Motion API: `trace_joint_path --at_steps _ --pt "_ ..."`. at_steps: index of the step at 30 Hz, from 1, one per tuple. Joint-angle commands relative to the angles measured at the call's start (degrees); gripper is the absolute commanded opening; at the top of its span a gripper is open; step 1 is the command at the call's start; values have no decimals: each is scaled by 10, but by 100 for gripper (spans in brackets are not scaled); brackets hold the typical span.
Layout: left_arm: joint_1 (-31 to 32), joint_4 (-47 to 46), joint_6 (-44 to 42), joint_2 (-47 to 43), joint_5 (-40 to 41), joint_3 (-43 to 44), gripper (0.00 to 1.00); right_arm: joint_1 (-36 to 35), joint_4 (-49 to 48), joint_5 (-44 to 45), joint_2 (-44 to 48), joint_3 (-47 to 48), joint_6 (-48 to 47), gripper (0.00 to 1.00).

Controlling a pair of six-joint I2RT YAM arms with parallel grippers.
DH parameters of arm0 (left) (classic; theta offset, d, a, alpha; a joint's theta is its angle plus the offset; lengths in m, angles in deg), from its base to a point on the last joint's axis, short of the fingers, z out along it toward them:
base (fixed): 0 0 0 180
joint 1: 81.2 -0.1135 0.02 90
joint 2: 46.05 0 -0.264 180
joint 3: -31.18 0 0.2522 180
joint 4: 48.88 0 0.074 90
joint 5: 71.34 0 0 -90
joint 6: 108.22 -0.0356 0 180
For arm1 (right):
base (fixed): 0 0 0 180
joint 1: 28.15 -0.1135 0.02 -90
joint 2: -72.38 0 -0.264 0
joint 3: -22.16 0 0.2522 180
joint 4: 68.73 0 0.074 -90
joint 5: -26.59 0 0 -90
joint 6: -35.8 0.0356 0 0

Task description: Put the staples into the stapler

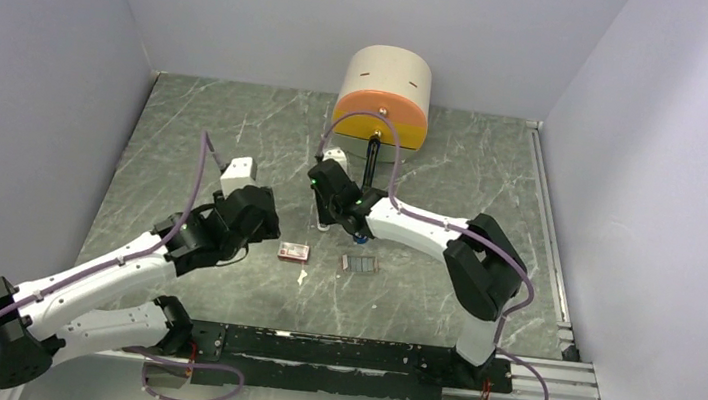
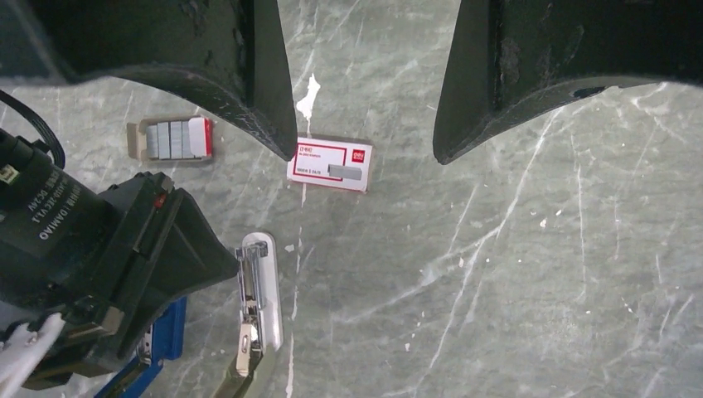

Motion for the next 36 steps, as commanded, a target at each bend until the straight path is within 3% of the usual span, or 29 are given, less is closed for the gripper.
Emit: trace_joint_path --at_steps 1,7,16,36 --pt "-45 -54 2 2 -78 -20 66 13 -29 -21 -19 24 -40 19" --pt "-117 -96 -2 15 -179 -59 64 25 -41 -29 -29 26 -50 19" --pt "-173 -129 -9 28 -252 -87 59 32 -50 -58 -45 38 -62 19" --pt "-210 -139 -20 33 -283 -107 58 35 -29 -16 -64 53 -30 18"
